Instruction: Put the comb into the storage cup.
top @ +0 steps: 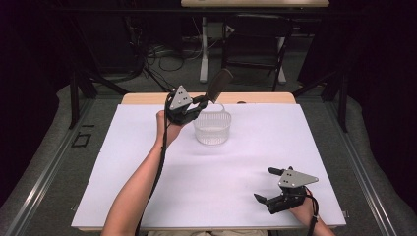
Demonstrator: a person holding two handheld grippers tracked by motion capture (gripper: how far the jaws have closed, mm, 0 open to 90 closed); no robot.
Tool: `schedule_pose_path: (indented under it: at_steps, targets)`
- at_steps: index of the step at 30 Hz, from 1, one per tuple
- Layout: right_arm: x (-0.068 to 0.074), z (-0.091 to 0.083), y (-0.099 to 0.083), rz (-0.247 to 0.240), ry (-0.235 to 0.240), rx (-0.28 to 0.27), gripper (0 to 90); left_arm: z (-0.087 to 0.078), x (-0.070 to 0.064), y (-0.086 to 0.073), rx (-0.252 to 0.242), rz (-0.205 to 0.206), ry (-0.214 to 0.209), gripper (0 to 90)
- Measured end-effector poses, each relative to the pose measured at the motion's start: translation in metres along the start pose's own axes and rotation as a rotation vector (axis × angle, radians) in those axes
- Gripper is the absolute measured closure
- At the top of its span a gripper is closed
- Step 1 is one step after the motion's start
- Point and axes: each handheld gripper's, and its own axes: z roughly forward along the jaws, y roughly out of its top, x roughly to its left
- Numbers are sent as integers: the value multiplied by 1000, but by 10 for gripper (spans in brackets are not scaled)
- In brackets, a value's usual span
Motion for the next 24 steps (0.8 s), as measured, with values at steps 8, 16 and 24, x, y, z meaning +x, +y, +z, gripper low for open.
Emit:
schedule_pose_path:
  at_steps: [8, 16, 24]
  targets:
    - [0, 0, 0, 5, -3, -3, 10, 4, -1, -2, -4, -7, -8, 724]
    - [0, 0, 0, 5, -2, -1, 8, 8, -3, -3, -14, -8, -15, 723]
    - [0, 0, 0, 2, 3, 3, 8, 12, -5, -5, -15, -12, -24, 724]
